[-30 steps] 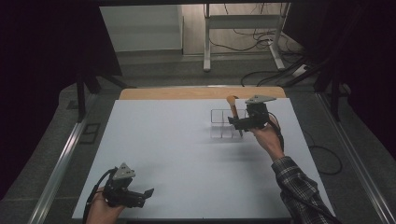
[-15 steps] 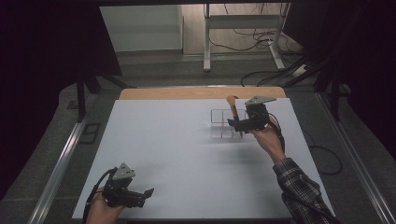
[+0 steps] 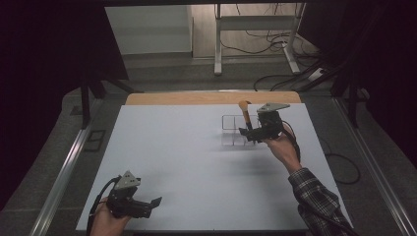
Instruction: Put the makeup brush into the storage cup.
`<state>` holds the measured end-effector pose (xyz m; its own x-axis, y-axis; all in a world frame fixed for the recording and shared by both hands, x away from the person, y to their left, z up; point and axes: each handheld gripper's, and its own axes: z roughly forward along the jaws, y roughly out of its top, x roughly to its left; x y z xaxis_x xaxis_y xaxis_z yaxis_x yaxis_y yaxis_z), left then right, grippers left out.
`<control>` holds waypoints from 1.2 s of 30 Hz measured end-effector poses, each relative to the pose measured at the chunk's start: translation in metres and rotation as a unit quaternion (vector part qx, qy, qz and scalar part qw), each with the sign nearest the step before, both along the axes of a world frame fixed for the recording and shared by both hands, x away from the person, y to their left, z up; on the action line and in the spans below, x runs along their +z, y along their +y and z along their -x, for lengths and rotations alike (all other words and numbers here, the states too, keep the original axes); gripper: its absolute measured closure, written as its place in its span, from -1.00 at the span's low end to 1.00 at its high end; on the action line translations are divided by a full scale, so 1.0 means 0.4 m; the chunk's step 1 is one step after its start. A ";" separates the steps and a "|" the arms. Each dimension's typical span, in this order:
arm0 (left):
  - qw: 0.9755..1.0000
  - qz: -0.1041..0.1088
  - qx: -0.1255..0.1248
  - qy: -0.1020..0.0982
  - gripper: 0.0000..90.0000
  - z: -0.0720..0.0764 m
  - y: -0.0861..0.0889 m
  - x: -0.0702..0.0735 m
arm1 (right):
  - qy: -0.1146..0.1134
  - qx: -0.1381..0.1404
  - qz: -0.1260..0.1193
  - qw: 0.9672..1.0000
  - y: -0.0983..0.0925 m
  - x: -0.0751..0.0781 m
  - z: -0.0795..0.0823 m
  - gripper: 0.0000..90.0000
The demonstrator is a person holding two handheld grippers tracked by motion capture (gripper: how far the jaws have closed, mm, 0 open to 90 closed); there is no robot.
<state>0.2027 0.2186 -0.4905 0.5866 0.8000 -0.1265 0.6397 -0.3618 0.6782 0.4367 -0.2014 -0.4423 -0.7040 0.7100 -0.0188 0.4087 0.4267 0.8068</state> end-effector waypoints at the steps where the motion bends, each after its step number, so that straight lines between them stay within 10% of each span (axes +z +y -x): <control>1: 1.000 0.002 -0.001 0.000 -0.99 0.000 0.000 0.000 | 0.000 0.000 0.000 1.000 0.000 0.000 0.001 -0.98; 36: 1.000 0.009 -0.001 -0.009 -0.99 0.003 0.003 0.006 | 0.013 0.009 0.021 1.000 -0.029 -0.002 0.066 -0.98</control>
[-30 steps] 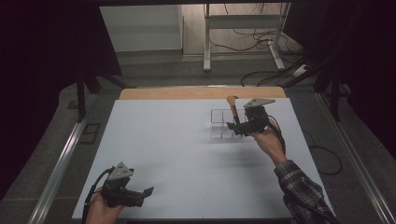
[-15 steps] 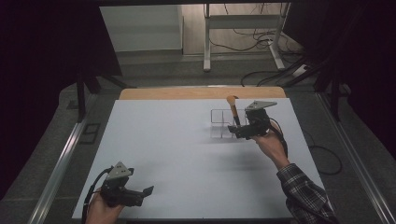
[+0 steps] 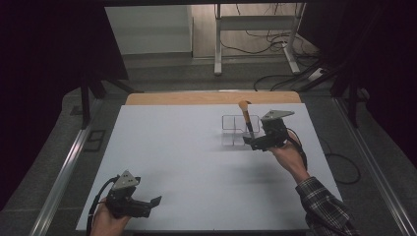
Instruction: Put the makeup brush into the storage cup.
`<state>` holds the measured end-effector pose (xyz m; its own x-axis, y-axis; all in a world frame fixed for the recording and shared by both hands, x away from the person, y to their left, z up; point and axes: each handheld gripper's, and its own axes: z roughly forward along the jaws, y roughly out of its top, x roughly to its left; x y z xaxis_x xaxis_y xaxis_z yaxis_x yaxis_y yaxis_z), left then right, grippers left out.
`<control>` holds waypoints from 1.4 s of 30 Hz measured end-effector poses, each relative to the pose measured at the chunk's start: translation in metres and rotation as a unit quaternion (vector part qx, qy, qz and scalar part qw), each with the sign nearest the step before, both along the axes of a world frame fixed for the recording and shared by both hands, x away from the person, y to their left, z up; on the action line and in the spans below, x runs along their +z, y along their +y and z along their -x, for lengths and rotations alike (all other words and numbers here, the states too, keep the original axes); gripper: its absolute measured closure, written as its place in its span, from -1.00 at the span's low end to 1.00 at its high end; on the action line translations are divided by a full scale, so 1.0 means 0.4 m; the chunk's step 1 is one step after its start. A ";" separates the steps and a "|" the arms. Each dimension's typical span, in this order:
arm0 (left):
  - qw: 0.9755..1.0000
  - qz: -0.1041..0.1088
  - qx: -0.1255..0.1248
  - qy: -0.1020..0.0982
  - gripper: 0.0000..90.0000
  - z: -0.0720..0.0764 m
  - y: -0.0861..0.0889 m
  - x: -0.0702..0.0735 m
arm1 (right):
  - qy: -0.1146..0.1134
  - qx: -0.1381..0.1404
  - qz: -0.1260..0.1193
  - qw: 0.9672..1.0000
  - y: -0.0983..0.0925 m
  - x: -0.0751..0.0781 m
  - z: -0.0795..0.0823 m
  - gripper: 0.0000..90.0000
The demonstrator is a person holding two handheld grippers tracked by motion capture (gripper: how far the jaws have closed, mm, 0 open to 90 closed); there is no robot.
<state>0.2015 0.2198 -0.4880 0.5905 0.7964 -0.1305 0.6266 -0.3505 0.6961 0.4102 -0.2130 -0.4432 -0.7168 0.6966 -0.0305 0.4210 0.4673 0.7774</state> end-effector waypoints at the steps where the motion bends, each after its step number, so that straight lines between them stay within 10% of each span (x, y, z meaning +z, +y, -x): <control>1: 1.000 -0.001 0.000 0.000 -0.99 0.000 0.000 0.000 | 0.001 0.000 0.000 1.000 -0.001 -0.001 0.002 -0.98; 42: 1.000 -0.013 0.007 0.002 -1.00 0.001 0.001 -0.003 | 0.016 0.008 0.007 1.000 -0.023 -0.022 0.072 -0.99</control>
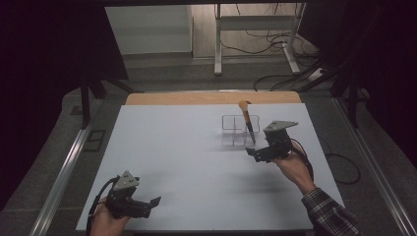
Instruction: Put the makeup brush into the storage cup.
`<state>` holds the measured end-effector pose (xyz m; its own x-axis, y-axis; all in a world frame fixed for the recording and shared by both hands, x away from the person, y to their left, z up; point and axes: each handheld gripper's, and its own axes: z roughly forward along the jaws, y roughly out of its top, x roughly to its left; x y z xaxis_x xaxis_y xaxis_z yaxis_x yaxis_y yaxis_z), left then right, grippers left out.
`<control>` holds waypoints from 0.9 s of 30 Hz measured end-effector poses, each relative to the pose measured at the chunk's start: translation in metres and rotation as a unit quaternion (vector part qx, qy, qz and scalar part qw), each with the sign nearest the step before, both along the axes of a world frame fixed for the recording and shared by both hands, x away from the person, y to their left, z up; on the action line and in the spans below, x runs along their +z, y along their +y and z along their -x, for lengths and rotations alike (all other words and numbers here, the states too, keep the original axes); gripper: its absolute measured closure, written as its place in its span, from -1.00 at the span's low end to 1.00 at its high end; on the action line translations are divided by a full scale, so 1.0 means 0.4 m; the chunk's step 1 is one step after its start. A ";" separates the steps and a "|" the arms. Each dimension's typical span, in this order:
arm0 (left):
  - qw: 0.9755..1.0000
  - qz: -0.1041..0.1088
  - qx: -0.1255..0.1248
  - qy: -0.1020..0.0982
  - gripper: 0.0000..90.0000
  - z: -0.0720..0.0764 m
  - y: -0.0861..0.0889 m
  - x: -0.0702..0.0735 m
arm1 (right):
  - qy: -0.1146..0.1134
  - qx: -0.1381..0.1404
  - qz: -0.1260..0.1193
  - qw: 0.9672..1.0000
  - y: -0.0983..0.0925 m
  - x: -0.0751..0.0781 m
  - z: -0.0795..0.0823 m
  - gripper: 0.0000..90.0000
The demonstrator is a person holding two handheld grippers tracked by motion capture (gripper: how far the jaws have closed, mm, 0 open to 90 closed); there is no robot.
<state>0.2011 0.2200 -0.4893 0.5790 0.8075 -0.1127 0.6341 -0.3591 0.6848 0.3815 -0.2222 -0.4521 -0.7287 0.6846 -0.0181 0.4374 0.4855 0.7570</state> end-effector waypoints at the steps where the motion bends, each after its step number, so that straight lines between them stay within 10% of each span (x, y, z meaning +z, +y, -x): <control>1: 1.000 0.000 0.000 0.000 -1.00 0.000 0.000 0.000 | 0.000 0.000 0.000 1.000 -0.001 0.000 0.002 -0.99; 27: 1.000 -0.002 0.003 0.000 -1.00 0.000 0.001 0.000 | 0.002 -0.014 -0.016 1.000 -0.047 0.001 0.050 -1.00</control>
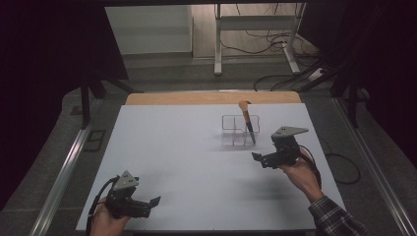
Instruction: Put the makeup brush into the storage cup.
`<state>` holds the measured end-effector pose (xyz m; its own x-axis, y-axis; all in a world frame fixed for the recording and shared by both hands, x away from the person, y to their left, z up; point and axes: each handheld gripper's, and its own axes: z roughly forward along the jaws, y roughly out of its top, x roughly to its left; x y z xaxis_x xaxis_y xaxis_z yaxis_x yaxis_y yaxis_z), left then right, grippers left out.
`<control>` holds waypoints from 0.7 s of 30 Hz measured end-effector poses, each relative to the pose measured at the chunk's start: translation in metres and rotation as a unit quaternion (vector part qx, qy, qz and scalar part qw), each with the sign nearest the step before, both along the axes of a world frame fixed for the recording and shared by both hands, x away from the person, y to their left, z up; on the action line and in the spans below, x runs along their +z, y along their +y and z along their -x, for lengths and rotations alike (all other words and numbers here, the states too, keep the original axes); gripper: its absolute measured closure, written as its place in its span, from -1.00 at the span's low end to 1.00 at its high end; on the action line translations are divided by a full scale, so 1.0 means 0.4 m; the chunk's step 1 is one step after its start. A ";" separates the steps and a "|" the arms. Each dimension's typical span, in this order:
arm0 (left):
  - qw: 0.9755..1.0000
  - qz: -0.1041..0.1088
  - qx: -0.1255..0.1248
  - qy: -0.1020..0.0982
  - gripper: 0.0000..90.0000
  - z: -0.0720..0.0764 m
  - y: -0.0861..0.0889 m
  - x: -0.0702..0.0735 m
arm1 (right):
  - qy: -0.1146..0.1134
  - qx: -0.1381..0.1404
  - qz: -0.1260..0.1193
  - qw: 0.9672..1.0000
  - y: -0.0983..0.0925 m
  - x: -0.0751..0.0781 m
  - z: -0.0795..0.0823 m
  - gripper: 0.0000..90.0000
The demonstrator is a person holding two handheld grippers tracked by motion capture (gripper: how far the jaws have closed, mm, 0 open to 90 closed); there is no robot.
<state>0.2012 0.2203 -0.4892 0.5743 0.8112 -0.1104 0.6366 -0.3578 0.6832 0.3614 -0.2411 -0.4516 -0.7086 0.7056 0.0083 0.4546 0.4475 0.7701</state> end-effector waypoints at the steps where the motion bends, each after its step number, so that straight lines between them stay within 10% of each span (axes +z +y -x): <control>1: 1.000 0.000 0.000 0.000 -1.00 0.000 0.000 0.000 | 0.001 0.000 0.000 1.000 -0.001 0.000 0.003 -1.00; 21: 1.000 -0.003 0.005 -0.002 -1.00 0.000 0.002 0.000 | 0.012 -0.003 0.011 1.000 -0.024 -0.005 0.044 -1.00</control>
